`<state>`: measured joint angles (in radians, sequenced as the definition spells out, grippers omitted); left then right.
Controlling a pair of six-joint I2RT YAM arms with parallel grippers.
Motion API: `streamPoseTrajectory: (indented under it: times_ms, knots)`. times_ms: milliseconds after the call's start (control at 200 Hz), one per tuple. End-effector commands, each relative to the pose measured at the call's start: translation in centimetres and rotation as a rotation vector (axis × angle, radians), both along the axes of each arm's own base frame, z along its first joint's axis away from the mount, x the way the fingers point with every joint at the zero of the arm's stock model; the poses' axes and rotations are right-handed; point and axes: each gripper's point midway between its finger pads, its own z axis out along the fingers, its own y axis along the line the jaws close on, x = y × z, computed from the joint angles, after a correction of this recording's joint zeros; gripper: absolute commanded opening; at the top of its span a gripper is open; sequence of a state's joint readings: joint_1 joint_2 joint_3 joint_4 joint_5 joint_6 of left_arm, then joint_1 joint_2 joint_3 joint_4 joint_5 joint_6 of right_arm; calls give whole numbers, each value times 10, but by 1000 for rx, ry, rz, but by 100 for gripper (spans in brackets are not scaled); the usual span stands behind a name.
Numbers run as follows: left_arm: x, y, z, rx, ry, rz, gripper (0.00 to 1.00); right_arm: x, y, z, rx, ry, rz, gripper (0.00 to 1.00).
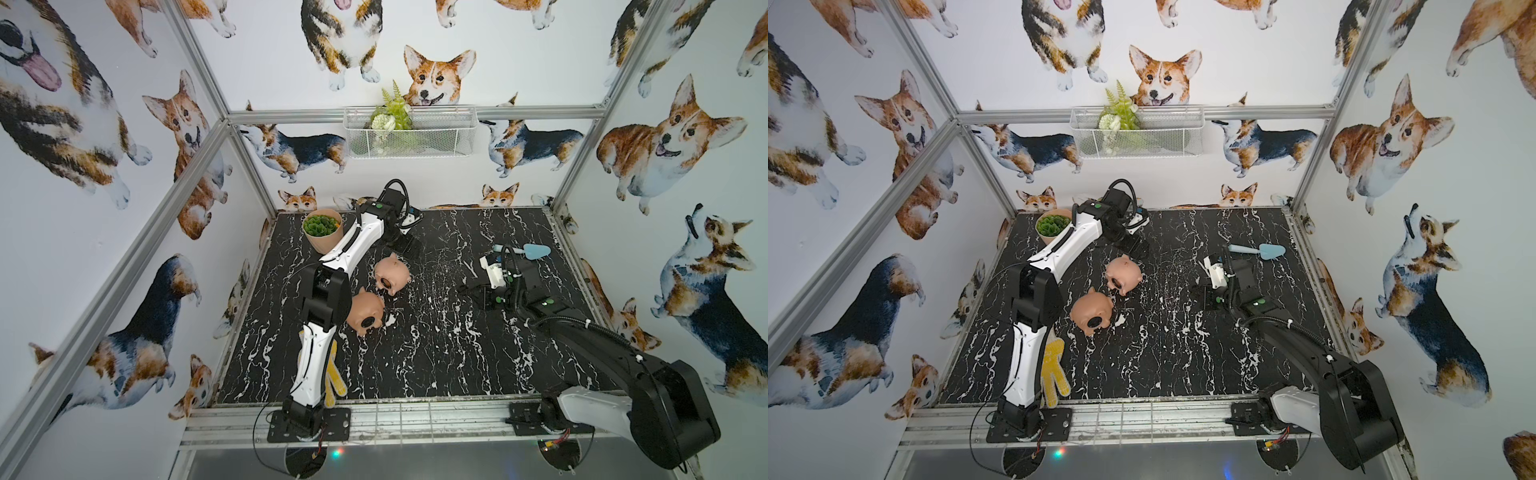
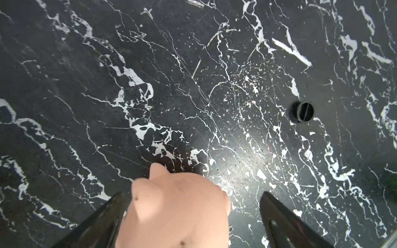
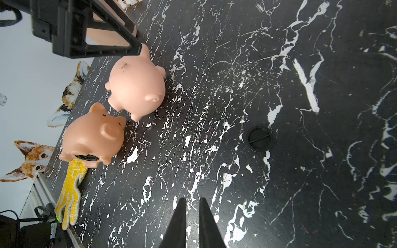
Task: Close piggy banks
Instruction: Turn over the piggy bank at the center of the board.
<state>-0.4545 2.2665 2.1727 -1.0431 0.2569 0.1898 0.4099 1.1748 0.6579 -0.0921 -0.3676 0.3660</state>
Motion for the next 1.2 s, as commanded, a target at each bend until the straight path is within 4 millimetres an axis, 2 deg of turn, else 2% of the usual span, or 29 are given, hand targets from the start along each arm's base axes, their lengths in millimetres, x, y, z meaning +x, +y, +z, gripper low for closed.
streamPoseTrajectory:
  times_ms: [0, 425, 651, 1006, 1191]
  knots:
    - [-15, 6, -9, 12, 68, -68, 100, 2, -1, 3, -1, -15, -10, 15]
    - [-23, 37, -21, 20, 151, 28, 97, 1, -3, -1, -9, -11, -13, 15]
    - [-39, 44, -11, -31, 180, 130, 98, 1, -3, -2, -10, -12, -13, 15]
    - [-64, 62, -17, -2, 281, 285, 100, 1, -4, -2, -4, -10, -18, 15]
    - [-79, 46, -15, -104, 332, 291, 100, 1, -3, -1, -1, -11, -19, 15]
